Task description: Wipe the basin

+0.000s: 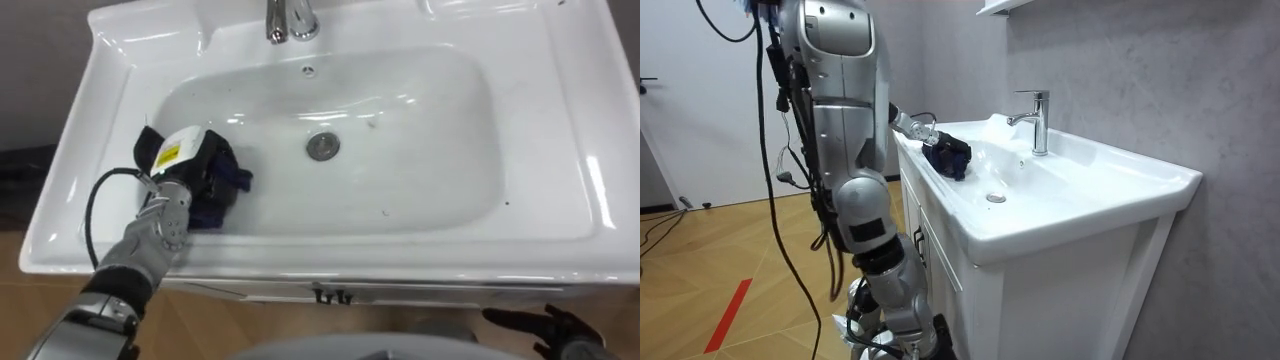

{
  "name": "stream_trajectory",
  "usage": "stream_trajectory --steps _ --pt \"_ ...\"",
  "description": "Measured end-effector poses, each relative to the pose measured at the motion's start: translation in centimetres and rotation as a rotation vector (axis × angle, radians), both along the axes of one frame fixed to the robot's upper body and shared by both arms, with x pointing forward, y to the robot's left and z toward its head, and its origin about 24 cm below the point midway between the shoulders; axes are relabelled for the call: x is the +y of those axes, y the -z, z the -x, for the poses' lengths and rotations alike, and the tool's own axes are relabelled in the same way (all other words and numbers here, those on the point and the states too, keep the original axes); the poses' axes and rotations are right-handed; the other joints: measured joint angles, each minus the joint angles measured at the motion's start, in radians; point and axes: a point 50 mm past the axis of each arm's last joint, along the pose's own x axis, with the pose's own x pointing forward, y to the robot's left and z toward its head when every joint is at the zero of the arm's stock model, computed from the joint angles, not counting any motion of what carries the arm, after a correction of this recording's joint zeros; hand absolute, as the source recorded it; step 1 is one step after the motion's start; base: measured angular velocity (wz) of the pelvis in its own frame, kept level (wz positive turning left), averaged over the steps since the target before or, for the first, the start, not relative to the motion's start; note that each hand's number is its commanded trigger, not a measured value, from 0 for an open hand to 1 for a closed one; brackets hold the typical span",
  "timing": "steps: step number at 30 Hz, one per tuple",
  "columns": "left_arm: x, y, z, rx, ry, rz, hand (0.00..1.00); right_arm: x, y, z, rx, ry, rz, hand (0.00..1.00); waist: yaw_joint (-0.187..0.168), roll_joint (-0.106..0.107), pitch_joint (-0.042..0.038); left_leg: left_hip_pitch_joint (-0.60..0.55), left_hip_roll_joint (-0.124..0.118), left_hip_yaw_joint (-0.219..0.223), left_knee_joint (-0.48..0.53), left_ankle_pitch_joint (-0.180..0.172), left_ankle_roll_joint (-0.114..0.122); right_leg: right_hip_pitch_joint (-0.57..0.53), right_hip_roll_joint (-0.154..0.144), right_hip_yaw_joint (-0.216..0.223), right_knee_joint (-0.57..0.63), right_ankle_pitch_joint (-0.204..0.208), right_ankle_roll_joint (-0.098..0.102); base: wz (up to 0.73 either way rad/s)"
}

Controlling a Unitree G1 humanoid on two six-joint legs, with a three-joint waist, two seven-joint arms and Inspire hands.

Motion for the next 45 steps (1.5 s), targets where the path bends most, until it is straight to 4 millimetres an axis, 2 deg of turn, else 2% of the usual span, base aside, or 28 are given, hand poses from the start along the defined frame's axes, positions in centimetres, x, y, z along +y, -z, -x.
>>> stream_trajectory --steps 5,7,8,9,11,13,17,25,29,34,42,45 --pt "-0.1 -2.0 -1.3 -0.098 -0.008 -0.022 1.0 -0.4 0.0 1.5 0.048 -0.016 0.017 0.0 0.013 -0.022 0.0028 0.004 -0.009 -0.053 -0.009 0.001 -0.002 0.027 -0.002 -0.039 -0.018 0.003 0.005 0.21" --pt "0.1 -2.7 -1.6 -0.131 -0.025 -0.018 1.0 -0.4 0.0 1.7 0.072 -0.047 0.027 0.0 0.019 -0.028 0.0039 0.004 -0.011 -0.058 -0.009 0.002 -0.003 0.033 -0.002 -0.042 -0.028 0.004 0.007 0.14" --pt "0.2 -3.2 -1.9 -0.155 -0.038 -0.016 1.0 -0.4 0.1 2.0 0.089 -0.057 0.03 0.0 0.021 -0.023 -0.0012 0.006 -0.012 -0.061 -0.009 0.002 -0.003 0.037 -0.002 -0.044 -0.034 0.007 0.007 0.05" --pt "0.2 -3.5 -2.0 -0.169 -0.043 -0.015 1.0 -0.3 0.1 2.1 0.094 -0.06 0.029 0.0 0.022 -0.028 0.0025 0.008 -0.013 -0.064 -0.01 0.002 -0.003 0.04 -0.002 -0.045 -0.034 0.008 0.008 0.06" --pt "0.6 -4.8 -2.5 -0.244 -0.071 -0.012 1.0 -0.2 0.2 2.4 0.108 -0.066 0.026 0.0 0.029 -0.034 0.0043 0.026 -0.016 -0.07 -0.011 0.002 -0.003 0.064 -0.004 -0.047 -0.044 0.011 0.013 0.05" --pt "0.8 -5.6 -2.8 -0.294 -0.084 -0.025 1.0 -0.2 0.3 2.8 0.125 -0.079 0.028 0.0 0.029 -0.037 0.0024 0.03 -0.019 -0.078 -0.01 0.002 -0.002 0.072 -0.003 -0.053 -0.06 0.018 0.018 0.07" --pt "1.1 -7.5 -3.3 -0.411 -0.094 -0.06 1.0 0.3 0.5 3.0 0.168 -0.158 0.032 0.0 0.04 -0.037 0.0013 0.03 -0.02 -0.083 -0.007 0.002 0.003 0.086 -0.002 -0.057 -0.072 0.03 0.023 0.02" --pt "1.2 -10.4 -3.7 -0.556 -0.083 -0.111 1.0 0.8 0.8 3.3 0.18 -0.174 0.019 0.0 0.051 -0.035 0.0 0.039 -0.026 -0.089 -0.005 0.007 0.012 0.11 -0.003 -0.07 -0.099 0.038 0.026 0.05" --pt "0.8 -11.7 -3.9 -0.627 -0.08 -0.117 1.0 0.9 0.8 3.5 0.193 -0.178 0.016 0.0 0.066 -0.026 -0.0059 0.046 -0.028 -0.087 -0.007 0.007 0.013 0.113 -0.004 -0.064 -0.104 0.038 0.027 -0.04" --pt "0.9 -11.9 -3.1 -0.652 -0.08 -0.122 1.0 1.0 0.8 3.4 0.195 -0.199 0.014 0.0 0.07 -0.027 -0.0061 0.056 -0.029 -0.089 -0.009 0.007 0.013 0.123 -0.004 -0.064 -0.105 0.038 0.027 0.0" --pt "1.0 -11.9 -3.1 -0.647 -0.081 -0.144 1.0 1.2 0.9 3.4 0.199 -0.207 0.012 0.0 0.079 -0.025 -0.0075 0.054 -0.028 -0.09 -0.009 0.007 0.013 0.123 -0.002 -0.051 -0.105 0.038 0.027 -0.03" --pt "1.3 -12.0 -3.1 -0.65 -0.07 -0.174 1.0 1.4 1.0 3.6 0.206 -0.207 0.006 0.0 0.079 -0.022 -0.005 0.055 -0.028 -0.089 -0.009 0.007 0.012 0.122 -0.001 -0.047 -0.104 0.039 0.027 0.0"
